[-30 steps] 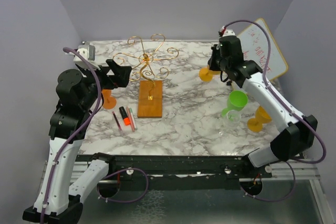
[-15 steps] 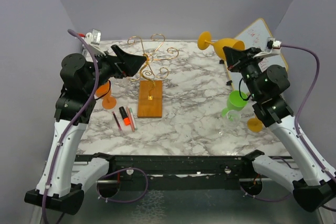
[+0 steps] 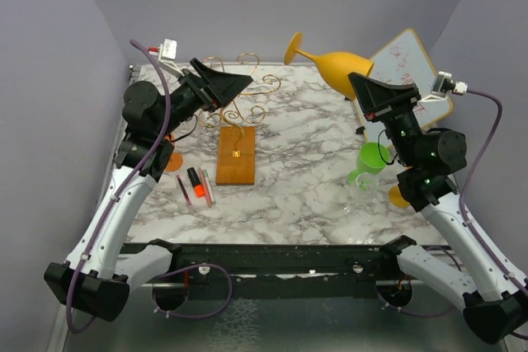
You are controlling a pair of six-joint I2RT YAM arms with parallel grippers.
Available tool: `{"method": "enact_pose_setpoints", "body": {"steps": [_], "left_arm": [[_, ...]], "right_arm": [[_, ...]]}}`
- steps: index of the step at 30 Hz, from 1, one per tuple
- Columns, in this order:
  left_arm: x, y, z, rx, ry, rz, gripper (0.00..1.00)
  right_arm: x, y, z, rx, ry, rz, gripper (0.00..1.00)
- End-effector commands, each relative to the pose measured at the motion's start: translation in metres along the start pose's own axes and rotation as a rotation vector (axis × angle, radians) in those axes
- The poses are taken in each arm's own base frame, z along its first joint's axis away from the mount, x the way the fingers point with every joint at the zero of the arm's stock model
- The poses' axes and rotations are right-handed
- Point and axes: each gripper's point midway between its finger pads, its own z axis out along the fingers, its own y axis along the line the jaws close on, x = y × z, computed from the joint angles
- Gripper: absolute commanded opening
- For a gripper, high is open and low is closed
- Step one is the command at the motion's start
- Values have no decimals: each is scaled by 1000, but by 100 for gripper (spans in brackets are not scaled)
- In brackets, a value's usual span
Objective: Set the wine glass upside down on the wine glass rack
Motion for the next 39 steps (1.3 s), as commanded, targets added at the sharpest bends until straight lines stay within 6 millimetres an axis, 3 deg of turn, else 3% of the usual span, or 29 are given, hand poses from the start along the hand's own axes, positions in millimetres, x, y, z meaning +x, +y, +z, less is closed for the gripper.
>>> {"method": "enact_pose_setpoints", "body": {"steps": [1,11,21,28,35,39], "left_arm": [[8,-42,18,161,-32,-20,99],[28,-33,63,81,-138,-87,99],[28,-62,85,150,-254,-110,99],[23,-65,107,146,-315,-213,98],[12,-65,118,122,-392,-255,55],[10,-70,120,137,-394,-262,43]], "right_arm": [[-3,23,-1,-117,-16,122,1],[6,28,-5,-186,-13,204,1],[10,19,-5,-162,-22,219,1],[10,17,-6,-171,-37,244,1],[15,12,-5,-148,-23,246,1],[19,9,-6,-143,-11,255,1]]}}
